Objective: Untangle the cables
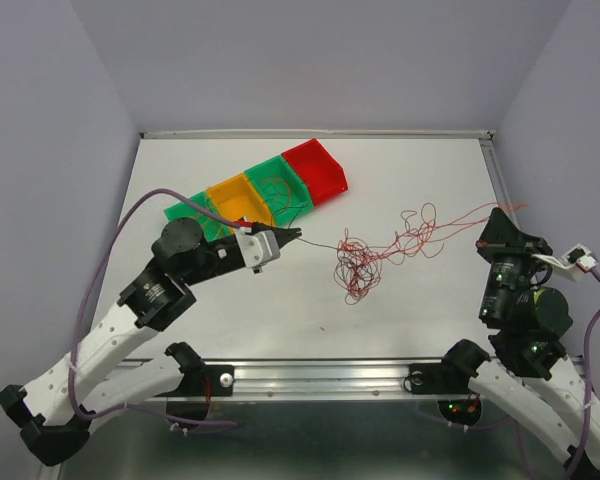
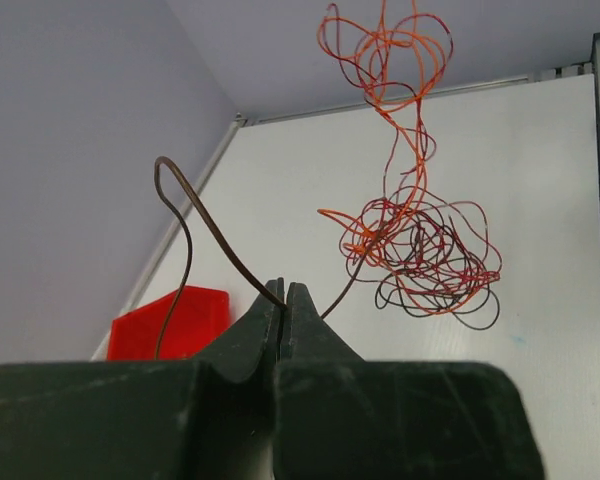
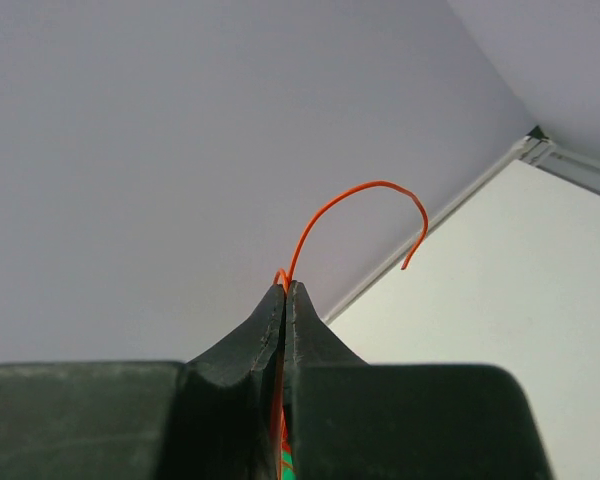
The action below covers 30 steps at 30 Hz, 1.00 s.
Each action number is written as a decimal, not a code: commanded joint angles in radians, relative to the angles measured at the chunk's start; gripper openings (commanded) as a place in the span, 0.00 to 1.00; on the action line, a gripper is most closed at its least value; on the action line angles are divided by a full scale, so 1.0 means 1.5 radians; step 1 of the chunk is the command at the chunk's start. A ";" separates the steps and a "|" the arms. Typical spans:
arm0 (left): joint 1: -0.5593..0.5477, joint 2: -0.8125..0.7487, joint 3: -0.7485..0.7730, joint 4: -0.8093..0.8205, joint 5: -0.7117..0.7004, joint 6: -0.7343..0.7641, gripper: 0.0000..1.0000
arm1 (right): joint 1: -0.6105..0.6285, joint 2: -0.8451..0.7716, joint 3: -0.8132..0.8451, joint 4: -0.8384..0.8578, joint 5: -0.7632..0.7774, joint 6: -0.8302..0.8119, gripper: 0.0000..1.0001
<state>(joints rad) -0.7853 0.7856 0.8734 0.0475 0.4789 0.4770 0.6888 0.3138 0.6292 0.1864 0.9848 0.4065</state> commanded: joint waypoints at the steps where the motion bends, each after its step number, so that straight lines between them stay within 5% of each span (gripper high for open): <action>1: 0.014 -0.042 0.125 -0.121 -0.011 0.037 0.00 | 0.002 0.034 0.003 -0.030 0.097 -0.019 0.01; 6: 0.026 -0.088 0.205 -0.121 -0.173 0.040 0.00 | 0.003 0.035 -0.001 -0.066 0.153 -0.003 0.01; 10: 0.027 -0.069 0.283 -0.136 -0.180 0.029 0.00 | 0.002 0.025 -0.002 -0.118 0.065 0.003 0.06; 14: 0.027 -0.008 0.355 -0.190 -0.074 -0.019 0.00 | 0.002 0.100 0.034 -0.176 -0.245 -0.017 0.92; 16: 0.027 0.011 0.366 -0.190 -0.026 -0.034 0.00 | 0.002 0.170 0.053 -0.187 -0.326 -0.026 0.99; 21: 0.027 0.045 0.357 -0.156 0.004 -0.053 0.00 | 0.002 0.239 0.059 -0.159 -0.520 -0.080 0.99; 27: 0.027 0.067 0.377 -0.150 0.032 -0.076 0.00 | 0.003 0.322 0.009 0.051 -0.928 -0.147 0.95; 30: 0.026 0.072 0.383 -0.147 0.020 -0.077 0.00 | 0.003 0.389 -0.005 0.170 -1.003 -0.143 0.95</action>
<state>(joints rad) -0.7506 0.9237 1.4029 -0.2417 0.4854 0.3893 0.6888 0.8150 0.6590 0.1474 -0.1722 0.2401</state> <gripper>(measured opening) 0.037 0.948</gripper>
